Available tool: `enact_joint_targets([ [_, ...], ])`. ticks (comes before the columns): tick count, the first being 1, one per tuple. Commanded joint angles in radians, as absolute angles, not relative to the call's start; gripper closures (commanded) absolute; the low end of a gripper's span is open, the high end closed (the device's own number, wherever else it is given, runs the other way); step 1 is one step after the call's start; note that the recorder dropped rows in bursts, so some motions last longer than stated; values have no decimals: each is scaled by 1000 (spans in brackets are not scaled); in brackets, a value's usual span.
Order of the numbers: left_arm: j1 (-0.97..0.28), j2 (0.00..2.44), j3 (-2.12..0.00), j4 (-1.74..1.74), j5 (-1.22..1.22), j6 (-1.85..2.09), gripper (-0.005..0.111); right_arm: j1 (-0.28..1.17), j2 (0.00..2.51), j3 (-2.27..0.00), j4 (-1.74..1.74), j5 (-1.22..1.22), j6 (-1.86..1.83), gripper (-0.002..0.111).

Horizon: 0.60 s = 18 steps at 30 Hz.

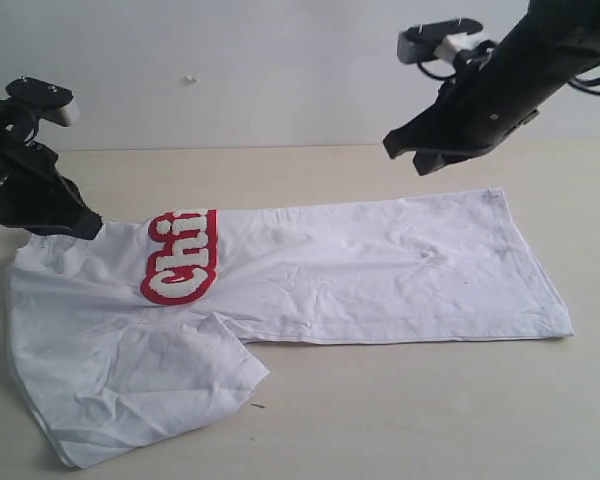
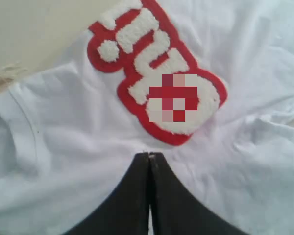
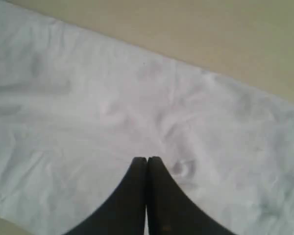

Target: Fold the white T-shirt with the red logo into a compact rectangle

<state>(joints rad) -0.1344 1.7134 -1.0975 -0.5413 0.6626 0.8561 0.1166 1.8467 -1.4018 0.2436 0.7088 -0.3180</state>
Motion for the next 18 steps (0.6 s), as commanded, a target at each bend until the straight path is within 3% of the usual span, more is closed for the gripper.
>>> enact_joint_targets([
  [1, -141, 1602, -1002, -540, 699, 862, 107, 116, 1713, -1402, 238, 781, -310, 108],
  [9, -370, 1508, -850, -509, 704, 846, 104, 116, 1573, -1295, 180, 814, -310, 108],
  [11, -425, 1510, -831, -478, 712, 801, 92, 116, 1558, -1255, 156, 810, -302, 108],
  [15, -528, 1512, -790, -434, 708, 740, 52, 116, 1539, -1187, 156, 747, -286, 108],
  [16, -555, 1512, -778, -429, 699, 735, 45, 116, 1539, -1176, 156, 739, -286, 108],
  [18, -606, 1512, -753, -423, 657, 731, 45, 116, 1539, -1166, 156, 734, -286, 108],
])
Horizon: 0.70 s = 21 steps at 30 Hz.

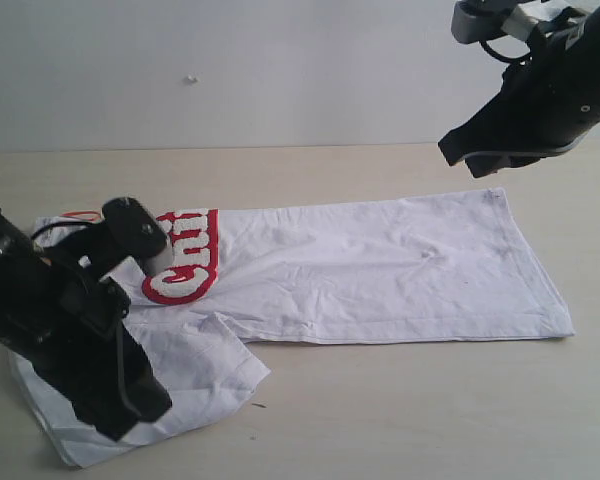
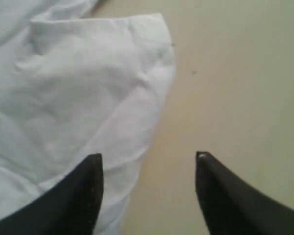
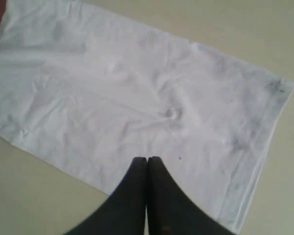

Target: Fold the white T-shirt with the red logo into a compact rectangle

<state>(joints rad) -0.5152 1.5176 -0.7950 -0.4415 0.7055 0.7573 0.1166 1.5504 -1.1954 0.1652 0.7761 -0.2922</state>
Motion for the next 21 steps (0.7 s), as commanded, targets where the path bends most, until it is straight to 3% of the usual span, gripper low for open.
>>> enact_joint_targets([
  [1, -635, 1512, -741, -405, 618, 726, 45, 116, 1539, -1162, 162, 729, -286, 108],
  [7, -709, 1575, -714, -264, 542, 599, 44, 116, 1539, -1162, 184, 727, -286, 108],
  [21, -709, 1804, -737, 36, 432, 396, 45, 116, 1539, -1162, 184, 722, -286, 108],
])
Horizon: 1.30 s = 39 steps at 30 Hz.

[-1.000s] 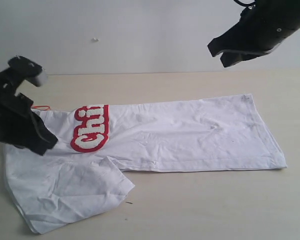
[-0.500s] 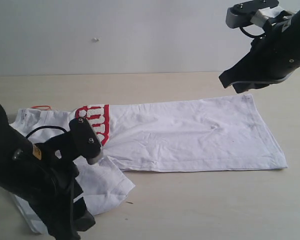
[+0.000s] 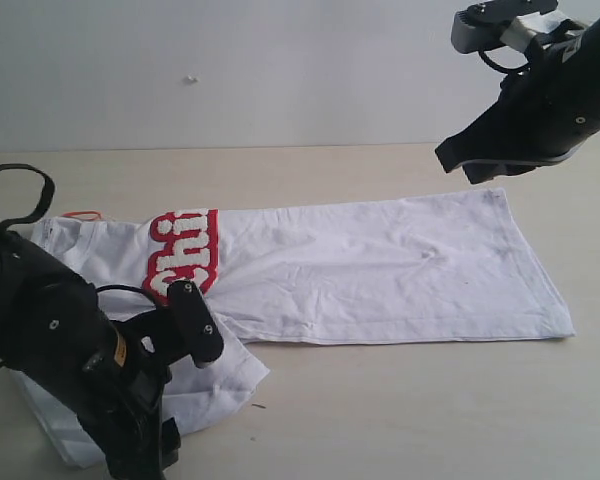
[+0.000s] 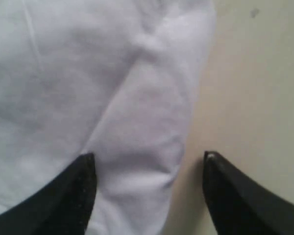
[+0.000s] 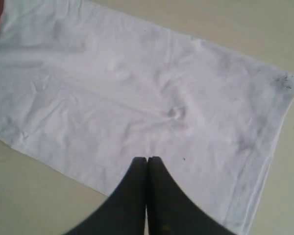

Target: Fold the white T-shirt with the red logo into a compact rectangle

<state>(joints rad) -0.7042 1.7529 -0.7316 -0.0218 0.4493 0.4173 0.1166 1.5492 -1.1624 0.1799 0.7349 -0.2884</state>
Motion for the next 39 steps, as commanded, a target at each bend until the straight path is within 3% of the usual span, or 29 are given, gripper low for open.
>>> enact_joint_targets([
  [1, -709, 1814, -737, 80, 415, 367, 45, 116, 1539, -1162, 184, 722, -286, 108],
  [3, -709, 1821, -737, 177, 376, 265, 46, 116, 1539, -1162, 184, 723, -287, 108],
  [5, -709, 1819, -737, 257, 367, 205, 56, 116, 1539, -1162, 184, 723, -287, 108],
  [7, -709, 1819, -737, 287, 400, 199, 76, 116, 1539, -1162, 184, 723, -287, 108],
  [8, -709, 1819, -737, 297, 445, 205, 100, 116, 1539, -1162, 184, 723, -287, 108],
  [9, -709, 1819, -737, 303, 467, 216, 106, 116, 1539, -1162, 184, 723, -287, 108],
  [15, -754, 1738, -818, 317, 769, 322, 107, 116, 1539, -1162, 184, 729, -287, 108],
  [18, -757, 1686, -857, 468, 795, 326, 107, 116, 1539, -1162, 184, 729, -287, 108],
  [24, -757, 1679, -896, 953, 663, 332, 107, 116, 1539, -1162, 184, 729, -287, 108],
  [31, -739, 1713, -902, 1104, 393, 329, 106, 116, 1539, -1162, 184, 720, -287, 108],
  [39, -654, 1758, -971, 1106, 366, 243, 67, 116, 1539, -1162, 184, 720, -287, 108],
])
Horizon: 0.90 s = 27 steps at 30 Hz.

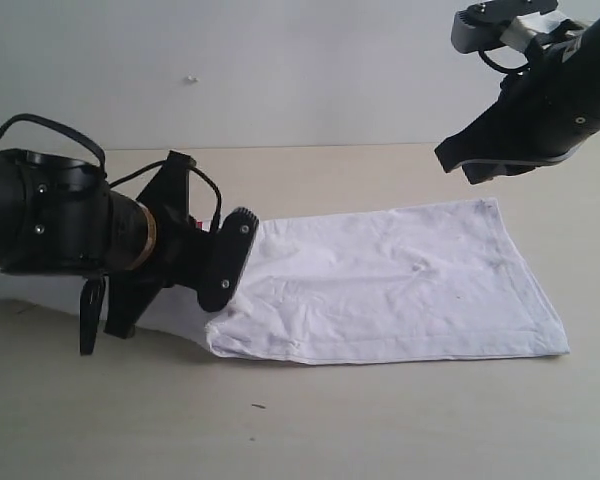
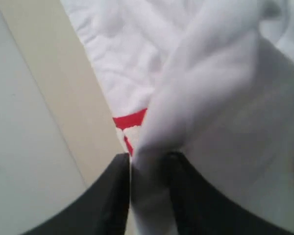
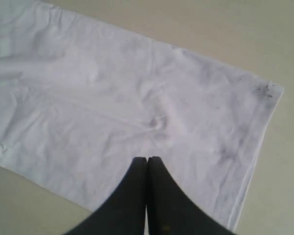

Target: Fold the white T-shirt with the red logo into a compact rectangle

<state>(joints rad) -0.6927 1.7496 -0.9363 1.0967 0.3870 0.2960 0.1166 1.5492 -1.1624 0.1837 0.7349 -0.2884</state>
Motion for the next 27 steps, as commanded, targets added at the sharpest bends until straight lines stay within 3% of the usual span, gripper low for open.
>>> enact_joint_targets([
  [1, -641, 1758, -979, 1106, 355, 224, 64, 116, 1539, -1162, 184, 720, -287, 108],
  [10, -590, 1758, -992, 1014, 317, -10, 63, 116, 1539, -1162, 184, 718, -287, 108],
  [12, -599, 1758, -992, 865, 317, -16, 76, 116, 1539, -1162, 184, 720, -287, 108],
  [14, -603, 1758, -992, 713, 317, 29, 104, 116, 1539, -1162, 184, 725, -285, 108],
  [15, -603, 1758, -992, 641, 317, 63, 106, 116, 1539, -1162, 184, 729, -285, 108],
  [21, -601, 1814, -992, 154, 338, 435, 107, 116, 1539, -1162, 184, 747, -285, 108],
  [27, -532, 1914, -998, 142, 205, 417, 107, 116, 1539, -1162, 184, 729, -285, 108],
])
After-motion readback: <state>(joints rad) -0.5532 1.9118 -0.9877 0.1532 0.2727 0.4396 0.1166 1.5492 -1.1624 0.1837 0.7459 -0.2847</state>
